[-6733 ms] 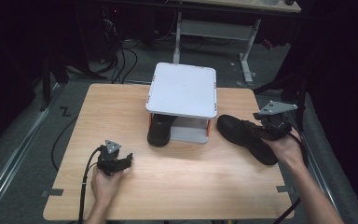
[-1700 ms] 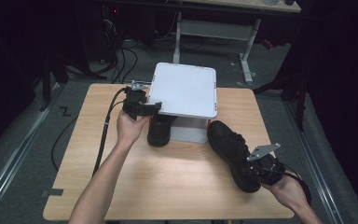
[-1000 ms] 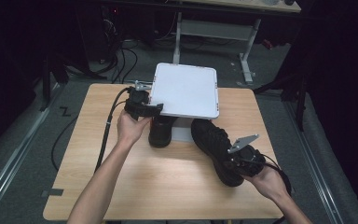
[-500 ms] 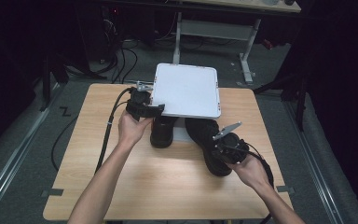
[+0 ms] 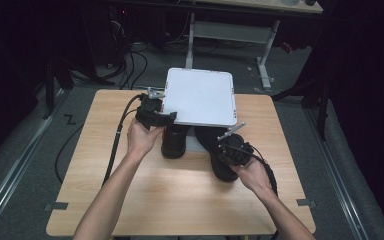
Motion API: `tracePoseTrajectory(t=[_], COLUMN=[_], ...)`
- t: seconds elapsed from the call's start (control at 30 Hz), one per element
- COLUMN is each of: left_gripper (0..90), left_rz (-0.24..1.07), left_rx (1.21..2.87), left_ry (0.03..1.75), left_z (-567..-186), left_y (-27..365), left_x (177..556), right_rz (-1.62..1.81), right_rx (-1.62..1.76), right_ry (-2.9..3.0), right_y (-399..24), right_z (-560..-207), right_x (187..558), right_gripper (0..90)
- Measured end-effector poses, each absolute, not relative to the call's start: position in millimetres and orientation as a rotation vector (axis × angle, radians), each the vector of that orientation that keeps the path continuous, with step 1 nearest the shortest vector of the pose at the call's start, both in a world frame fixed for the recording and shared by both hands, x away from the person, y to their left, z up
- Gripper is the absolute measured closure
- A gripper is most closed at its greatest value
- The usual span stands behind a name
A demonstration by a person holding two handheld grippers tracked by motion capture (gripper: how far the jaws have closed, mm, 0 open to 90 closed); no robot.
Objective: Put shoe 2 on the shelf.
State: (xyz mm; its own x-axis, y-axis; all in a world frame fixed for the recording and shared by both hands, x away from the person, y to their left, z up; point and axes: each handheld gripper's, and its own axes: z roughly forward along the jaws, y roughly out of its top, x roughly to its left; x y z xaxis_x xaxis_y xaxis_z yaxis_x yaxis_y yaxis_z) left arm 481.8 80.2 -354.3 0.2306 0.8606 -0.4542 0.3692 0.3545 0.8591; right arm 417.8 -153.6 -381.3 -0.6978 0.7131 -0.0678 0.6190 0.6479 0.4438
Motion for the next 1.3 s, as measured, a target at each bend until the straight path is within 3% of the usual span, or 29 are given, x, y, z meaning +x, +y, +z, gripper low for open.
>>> tracePoseTrajectory(t=[0.7,1.3], left_gripper=[39.6,40.1], left_rz=[0.497,0.501], left_rx=[1.241,1.246], left_ry=[1.356,1.348], left_z=[-354,-355], left_y=[81,82], left_x=[481,481], right_rz=[0.519,0.578], right_rx=[1.14,1.141], right_ry=[2.606,2.534], right_y=[-106,-99], right_z=[-400,-403], right_x=[451,481], right_gripper=[87.0,85.3])
